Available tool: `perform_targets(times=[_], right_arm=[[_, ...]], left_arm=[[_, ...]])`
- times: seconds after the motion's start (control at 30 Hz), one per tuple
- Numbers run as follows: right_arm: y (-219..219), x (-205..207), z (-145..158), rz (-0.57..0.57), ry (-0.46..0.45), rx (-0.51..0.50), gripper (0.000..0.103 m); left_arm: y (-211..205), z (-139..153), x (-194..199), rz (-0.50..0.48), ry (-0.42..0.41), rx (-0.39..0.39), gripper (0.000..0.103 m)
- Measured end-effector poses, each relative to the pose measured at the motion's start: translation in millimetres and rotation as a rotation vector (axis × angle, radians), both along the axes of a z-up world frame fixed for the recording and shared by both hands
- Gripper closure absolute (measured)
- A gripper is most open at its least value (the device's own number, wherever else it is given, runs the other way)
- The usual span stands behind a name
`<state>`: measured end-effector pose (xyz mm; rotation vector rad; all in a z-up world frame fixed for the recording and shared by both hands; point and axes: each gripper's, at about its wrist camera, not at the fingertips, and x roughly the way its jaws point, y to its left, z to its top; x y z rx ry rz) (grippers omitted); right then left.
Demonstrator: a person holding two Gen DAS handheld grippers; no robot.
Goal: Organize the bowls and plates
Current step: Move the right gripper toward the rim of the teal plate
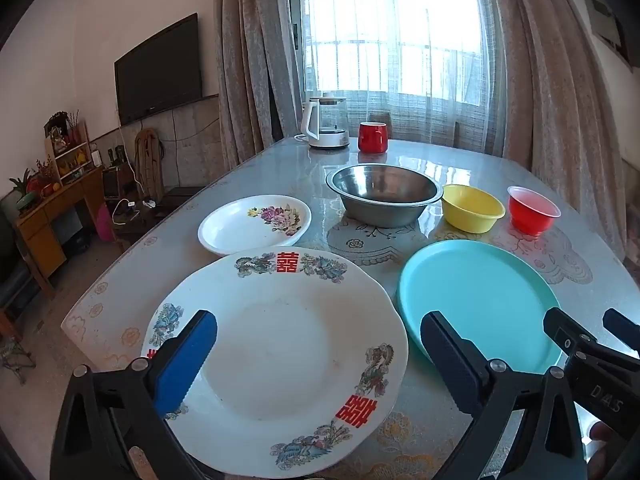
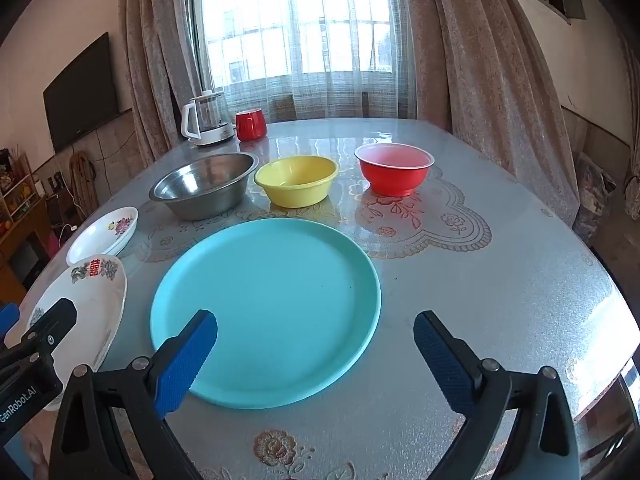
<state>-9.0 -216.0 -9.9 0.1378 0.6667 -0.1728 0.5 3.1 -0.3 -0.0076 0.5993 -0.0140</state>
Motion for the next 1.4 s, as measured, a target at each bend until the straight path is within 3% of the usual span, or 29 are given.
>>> perform_targets(times=[0.17,0.93,1.4], right_arm=[[8.1,-3.8,5.0,0.014,-0.017,-0.014,0.002],[18.6,-3.1,4.2,0.02,-0.005,-0.133,0.002],[12.5,-0.1,-0.2,0.019,-0.009,-0.116,0.002]], left_arm=[[-9.0,-0.6,-1.8,0.004,-0.006,0.052,0.001],[3.1,-5.6,3.4,0.011,0.027,0.027,0.0],[-7.7,-5.6,5.9,-0.03,0.033,0.046,0.0]])
